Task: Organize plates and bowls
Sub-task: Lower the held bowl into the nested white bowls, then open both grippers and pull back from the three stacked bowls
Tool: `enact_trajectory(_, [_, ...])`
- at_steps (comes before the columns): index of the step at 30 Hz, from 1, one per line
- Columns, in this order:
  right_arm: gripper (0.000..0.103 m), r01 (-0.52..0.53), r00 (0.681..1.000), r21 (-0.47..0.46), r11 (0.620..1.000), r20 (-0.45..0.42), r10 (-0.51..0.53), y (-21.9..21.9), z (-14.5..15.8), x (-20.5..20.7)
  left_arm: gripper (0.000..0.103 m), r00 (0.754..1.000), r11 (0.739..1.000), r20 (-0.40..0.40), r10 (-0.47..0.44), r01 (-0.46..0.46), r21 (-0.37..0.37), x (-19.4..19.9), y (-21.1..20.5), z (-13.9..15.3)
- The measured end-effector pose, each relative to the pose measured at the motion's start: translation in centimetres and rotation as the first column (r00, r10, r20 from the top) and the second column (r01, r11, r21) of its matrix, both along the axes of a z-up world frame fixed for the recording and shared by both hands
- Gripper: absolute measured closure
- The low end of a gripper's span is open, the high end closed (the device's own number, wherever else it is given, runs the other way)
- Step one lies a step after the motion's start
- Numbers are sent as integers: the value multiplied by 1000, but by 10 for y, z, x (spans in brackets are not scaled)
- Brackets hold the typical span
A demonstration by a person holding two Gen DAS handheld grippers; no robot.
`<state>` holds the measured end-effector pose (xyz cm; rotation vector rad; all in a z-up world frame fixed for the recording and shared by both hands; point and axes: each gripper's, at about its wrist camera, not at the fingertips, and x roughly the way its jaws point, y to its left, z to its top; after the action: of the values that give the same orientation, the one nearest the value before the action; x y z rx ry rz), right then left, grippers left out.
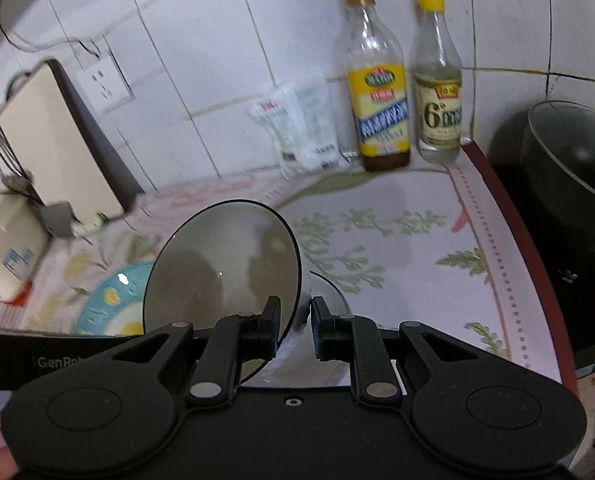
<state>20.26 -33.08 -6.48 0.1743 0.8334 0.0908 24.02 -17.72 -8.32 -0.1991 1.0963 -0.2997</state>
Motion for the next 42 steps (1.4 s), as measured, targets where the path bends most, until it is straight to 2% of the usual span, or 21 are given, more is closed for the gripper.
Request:
enact_trajectory(4, [83, -17, 1000, -121, 992, -15, 15, 9, -7, 3, 89, 999, 998, -8, -34, 34, 51, 6, -13, -2])
enact_trajectory(7, [83, -25, 999, -155, 988, -27, 21, 11, -12, 3, 89, 999, 997, -18, -43, 44, 61, 8, -14, -2])
enact_trajectory(11, [83, -31, 999, -193, 981, -38, 24, 16, -19, 2, 89, 998, 997, -46, -47, 49, 53, 12, -10, -5])
enact_trajectory(14, [83, -58, 998, -246, 967, -30, 52, 20, -21, 2, 89, 995, 998, -78, -61, 62, 13, 19, -5, -9])
enact_trajectory(16, [83, -68, 997, -248, 966, -39, 60, 19, -24, 6, 89, 994, 998, -95, -58, 59, 8, 22, -4, -12])
enact_trajectory(19, [83, -76, 997, -258, 963, -46, 67, 21, -28, 7, 89, 994, 999, -100, -49, 51, 12, 20, -5, -16])
enact_trajectory(24, [83, -84, 996, -326, 942, -35, 77, 27, -36, 5, 88, 995, 999, -95, -34, 36, 12, 19, -6, -18])
enact_trajectory(28, [84, -69, 998, -292, 954, -17, 67, 18, -37, 4, 88, 996, 1000, -83, -30, 31, 5, 17, -5, -18])
enact_trajectory(32, [84, -63, 997, -300, 952, 16, 71, 16, -38, 2, 86, 997, 1000, -76, -19, 18, -7, 14, -1, -14])
enact_trajectory(36, [84, -49, 995, -307, 950, 72, 75, 13, -33, -3, 79, 999, 1000, -48, -22, 22, -3, 10, -3, -5])
enact_trajectory(42, [83, -7, 991, -241, 971, 125, 38, 6, -18, -18, 79, 999, 1000, -24, -24, 24, -6, -7, -3, 9])
